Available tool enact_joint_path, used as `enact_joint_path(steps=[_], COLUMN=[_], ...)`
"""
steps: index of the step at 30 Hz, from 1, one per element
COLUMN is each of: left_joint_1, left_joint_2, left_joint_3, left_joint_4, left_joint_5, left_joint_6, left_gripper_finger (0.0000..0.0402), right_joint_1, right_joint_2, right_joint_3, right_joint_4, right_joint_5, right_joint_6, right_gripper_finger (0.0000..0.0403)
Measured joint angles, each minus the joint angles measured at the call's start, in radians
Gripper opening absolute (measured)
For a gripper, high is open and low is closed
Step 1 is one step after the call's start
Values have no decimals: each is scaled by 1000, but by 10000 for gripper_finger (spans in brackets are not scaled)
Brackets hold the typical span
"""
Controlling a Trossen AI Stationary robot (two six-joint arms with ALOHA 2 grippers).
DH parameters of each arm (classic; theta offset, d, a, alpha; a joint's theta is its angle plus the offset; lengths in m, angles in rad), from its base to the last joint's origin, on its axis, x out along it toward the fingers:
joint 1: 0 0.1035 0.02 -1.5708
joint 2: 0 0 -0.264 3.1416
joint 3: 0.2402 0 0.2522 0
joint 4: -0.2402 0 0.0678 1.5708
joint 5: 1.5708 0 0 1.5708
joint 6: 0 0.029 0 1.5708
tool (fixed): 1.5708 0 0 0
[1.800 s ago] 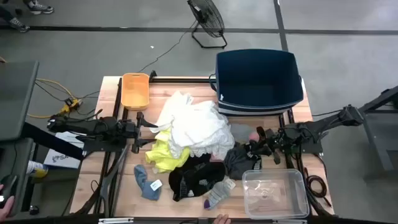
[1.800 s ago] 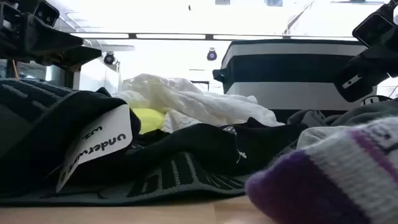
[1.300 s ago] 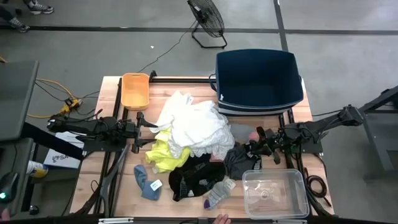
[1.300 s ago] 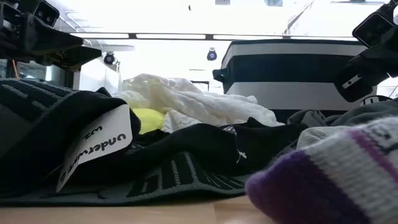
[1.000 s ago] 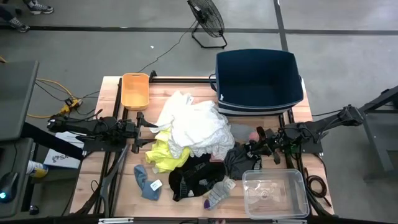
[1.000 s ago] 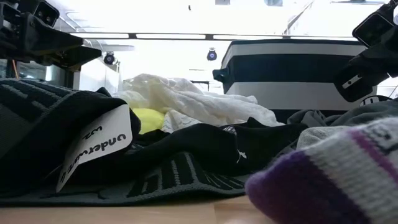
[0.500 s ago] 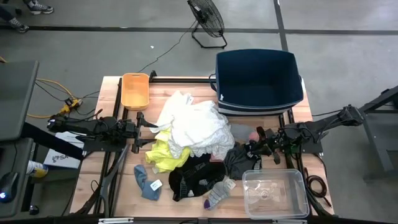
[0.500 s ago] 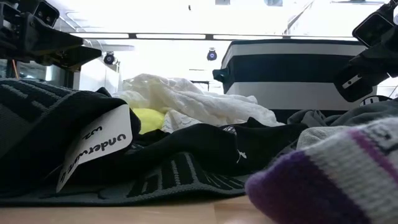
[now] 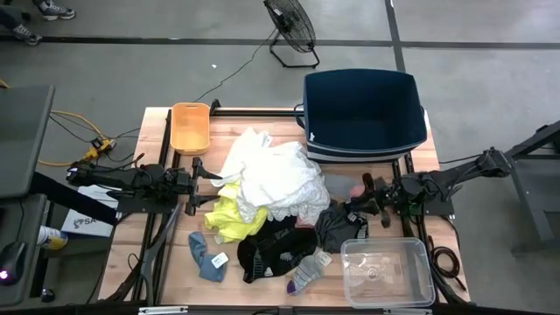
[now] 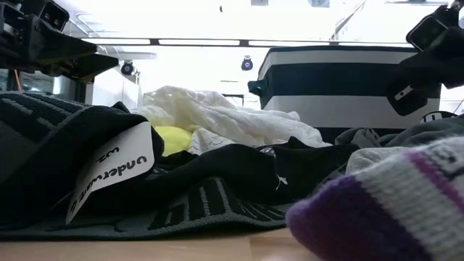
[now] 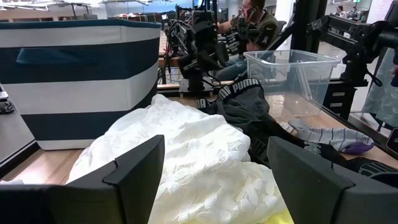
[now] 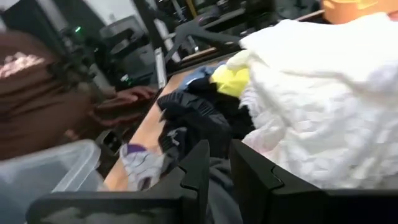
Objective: Pick & Place Cloths
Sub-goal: Put the gray boxers into the transparent bin
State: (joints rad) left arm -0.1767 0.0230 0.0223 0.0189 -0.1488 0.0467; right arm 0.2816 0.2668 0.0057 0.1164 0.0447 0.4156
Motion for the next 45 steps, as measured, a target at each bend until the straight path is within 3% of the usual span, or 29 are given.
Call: enact_joint_path(steps=[7,12,16,24,35,45], left_joint_1=[0,0,0,0,0,0], left_joint_2=[0,0,0,0,0,0], left_joint_3=[0,0,0,0,0,0], left_joint_4=[0,0,0,0,0,0], left_joint_5=[0,0,0,0,0,0], left_joint_6=[0,0,0,0,0,0], left_gripper_finger=[281,281,281,281,281,281], right_joint_1=[0,0,-1,0,0,0], right_joint_2=[0,0,0,61,327,558], right_joint_3=[0,0,0,84,524,880], right_joint_4=[177,319,337,316,-153,-693], right_joint_5=[178,251,347,343,329,239], right_joint_6=[93,233,372,367,442,762], right_gripper_finger=[57,57,57,56,12,3])
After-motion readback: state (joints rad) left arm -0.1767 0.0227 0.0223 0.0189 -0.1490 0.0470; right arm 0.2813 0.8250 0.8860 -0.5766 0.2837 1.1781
